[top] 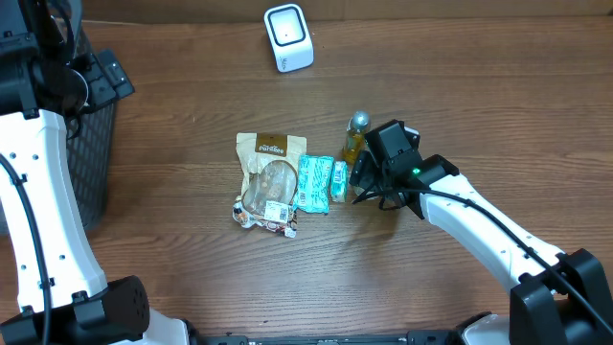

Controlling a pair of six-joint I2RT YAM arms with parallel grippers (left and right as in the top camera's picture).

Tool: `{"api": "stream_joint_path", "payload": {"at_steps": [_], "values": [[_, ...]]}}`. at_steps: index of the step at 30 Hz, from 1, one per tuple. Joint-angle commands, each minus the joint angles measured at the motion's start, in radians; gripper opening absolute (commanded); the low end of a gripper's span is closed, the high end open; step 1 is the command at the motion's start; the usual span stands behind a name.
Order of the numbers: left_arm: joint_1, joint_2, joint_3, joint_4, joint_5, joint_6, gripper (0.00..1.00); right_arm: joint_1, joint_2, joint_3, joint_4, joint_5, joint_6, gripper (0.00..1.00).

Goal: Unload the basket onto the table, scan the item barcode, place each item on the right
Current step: 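Lower the right gripper over the green-capped jar and align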

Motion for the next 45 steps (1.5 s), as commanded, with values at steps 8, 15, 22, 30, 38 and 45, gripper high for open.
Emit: {"api": "stream_joint_path", "payload": {"at_steps": [8,15,22,30,38,45], "values": [[-0.001,0.006,0.008,0.001,0.005,0.003,0.99,0.003,0.0,-0.009,-0.008,0.011,0.0,0.75],[-0.001,0.006,0.008,0.001,0.005,0.003,1.0,0.001,0.0,-0.006,-0.052,0.011,-0.05,0.68],[-0.001,0.006,0.008,0.001,0.005,0.003,1.0,0.001,-0.001,0.022,-0.128,0.01,-0.176,0.61],[-0.001,0.006,0.008,0.001,0.005,0.003,1.0,0.001,-0.001,0.054,-0.268,0.0,-0.401,0.63],[-0.001,0.006,0.008,0.001,0.005,0.003,1.0,0.001,-0.001,0.054,-0.279,0.003,-0.42,1.0],[-0.001,0.006,0.008,0.001,0.005,0.003,1.0,0.001,-0.001,0.054,-0.264,0.01,-0.171,1.0]]}}
